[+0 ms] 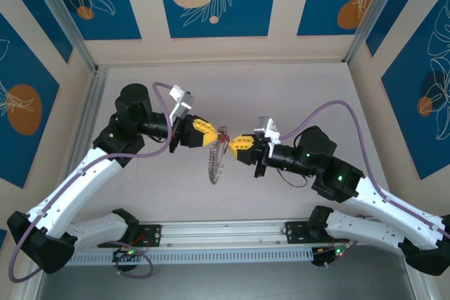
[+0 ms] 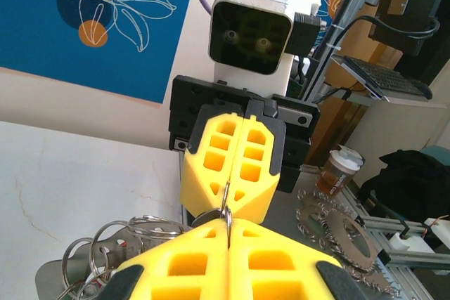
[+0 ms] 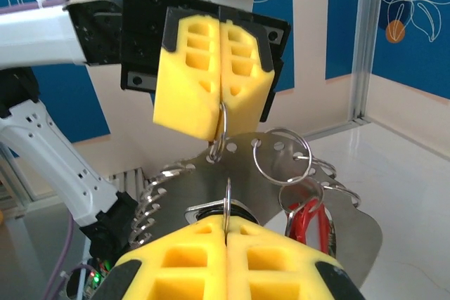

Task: Put the keys on the keyring

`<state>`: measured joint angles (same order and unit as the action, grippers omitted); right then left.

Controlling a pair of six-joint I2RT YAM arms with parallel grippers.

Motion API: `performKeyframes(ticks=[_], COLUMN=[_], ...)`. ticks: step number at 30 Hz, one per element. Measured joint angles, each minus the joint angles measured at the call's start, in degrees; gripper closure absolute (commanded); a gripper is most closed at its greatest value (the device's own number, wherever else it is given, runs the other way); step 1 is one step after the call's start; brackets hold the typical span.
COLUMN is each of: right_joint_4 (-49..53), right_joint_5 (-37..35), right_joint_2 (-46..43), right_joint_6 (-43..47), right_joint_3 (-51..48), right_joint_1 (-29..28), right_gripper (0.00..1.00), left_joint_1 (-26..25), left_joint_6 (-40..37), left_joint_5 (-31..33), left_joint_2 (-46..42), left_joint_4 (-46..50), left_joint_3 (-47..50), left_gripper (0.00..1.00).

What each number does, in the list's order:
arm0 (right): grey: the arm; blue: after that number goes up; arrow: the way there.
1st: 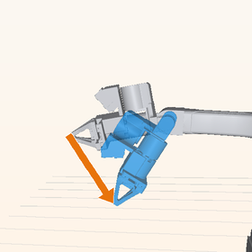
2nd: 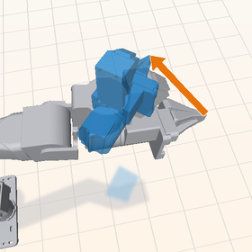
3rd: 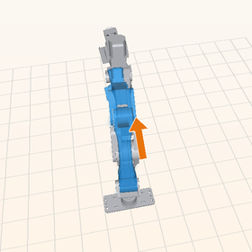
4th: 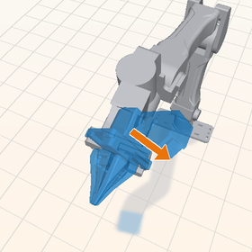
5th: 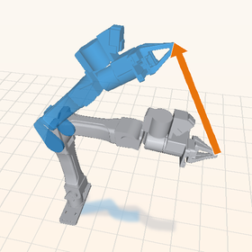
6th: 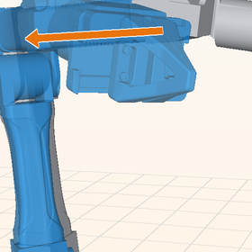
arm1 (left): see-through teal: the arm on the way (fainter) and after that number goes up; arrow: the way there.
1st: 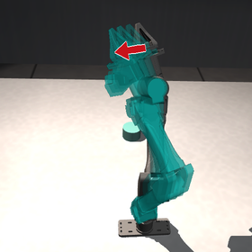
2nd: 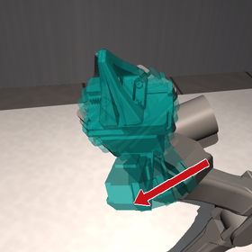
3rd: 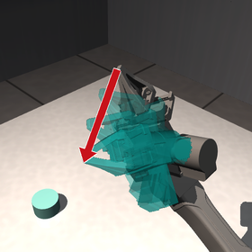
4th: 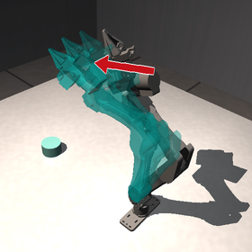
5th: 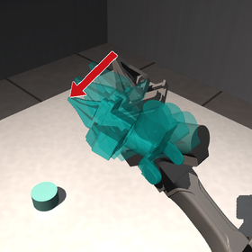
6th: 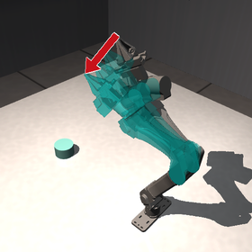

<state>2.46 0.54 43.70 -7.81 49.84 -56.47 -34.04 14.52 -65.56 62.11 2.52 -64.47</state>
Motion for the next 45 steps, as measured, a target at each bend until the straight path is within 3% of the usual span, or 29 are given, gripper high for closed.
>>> performKeyframes(ticks=[45], right_joint_4=[-7.7], right_joint_5=[4.7], right_joint_2=[2.7], right_joint_6=[-5.4], right_joint_3=[-0.9], right_joint_1=[1.9], right_gripper=[1.00], left_joint_1=[0.0], left_joint_6=[0.7], left_joint_5=[0.2], left_joint_2=[-0.1], left_joint_4=[-3.4], left_joint_3=[0.0], left_gripper=[1.00])
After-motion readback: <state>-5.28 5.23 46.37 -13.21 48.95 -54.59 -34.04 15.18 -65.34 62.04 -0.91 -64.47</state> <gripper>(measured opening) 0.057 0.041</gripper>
